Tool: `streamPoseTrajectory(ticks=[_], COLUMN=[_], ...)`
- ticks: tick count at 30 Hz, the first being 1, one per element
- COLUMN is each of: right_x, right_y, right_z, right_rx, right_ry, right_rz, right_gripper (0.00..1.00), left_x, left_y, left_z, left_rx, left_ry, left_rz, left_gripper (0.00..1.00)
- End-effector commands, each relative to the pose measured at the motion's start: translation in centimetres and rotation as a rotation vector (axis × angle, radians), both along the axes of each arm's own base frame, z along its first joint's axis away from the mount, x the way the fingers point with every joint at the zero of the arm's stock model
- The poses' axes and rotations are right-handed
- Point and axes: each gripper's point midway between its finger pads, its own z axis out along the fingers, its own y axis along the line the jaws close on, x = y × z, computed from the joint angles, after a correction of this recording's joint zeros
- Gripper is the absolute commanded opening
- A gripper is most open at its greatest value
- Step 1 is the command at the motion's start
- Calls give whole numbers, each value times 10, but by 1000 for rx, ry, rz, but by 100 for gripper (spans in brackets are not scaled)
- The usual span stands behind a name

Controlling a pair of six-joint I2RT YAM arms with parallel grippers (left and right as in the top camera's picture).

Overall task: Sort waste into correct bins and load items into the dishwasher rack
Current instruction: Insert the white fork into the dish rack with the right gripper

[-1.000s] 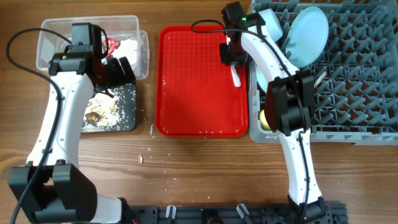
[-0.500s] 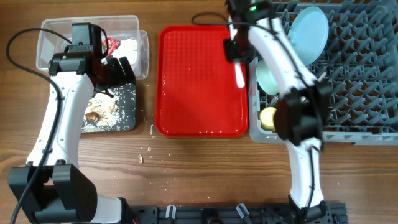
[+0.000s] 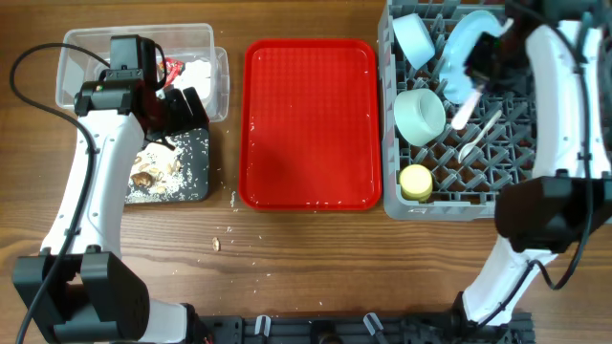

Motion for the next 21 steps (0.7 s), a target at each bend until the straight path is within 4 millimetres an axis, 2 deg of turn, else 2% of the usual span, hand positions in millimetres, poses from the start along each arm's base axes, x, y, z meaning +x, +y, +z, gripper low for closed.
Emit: streamPoseTrajectory(ticks=[1,4,8,9,10,11,15,18,21], right_x=[-14,-22,-30,-31,-31,-31,-29,-33,-43], right_y=[-27,-34,-43,-45,-46,-46,-46,-45,-42], right_z=[-17,-28,-37,-37,-37,-37,-35,-20,18], right_rx=[14,8,-56,-67,-73,-74,-76,-76,-77], right_ry=[67,105,133,135,135,134,128,95,-2], right_rz=[-383,-508,-540,-537,-531,-514,-459,-430,-329], right_gripper=[4,4,5,10,21,45,48,48,48], left_x=[2,2,2,2,2,2,2,2,2], left_y=[2,2,2,2,2,2,2,2,2], left_z=[7,7,7,7,7,7,7,7,7], left_rx=[7,7,7,7,7,7,7,7,7], left_ry=[-19,-19,-19,-19,-19,-19,-19,-19,-19], left_rz=[4,4,4,4,4,4,4,4,4], left_gripper=[100,100,100,100,100,100,100,100,100])
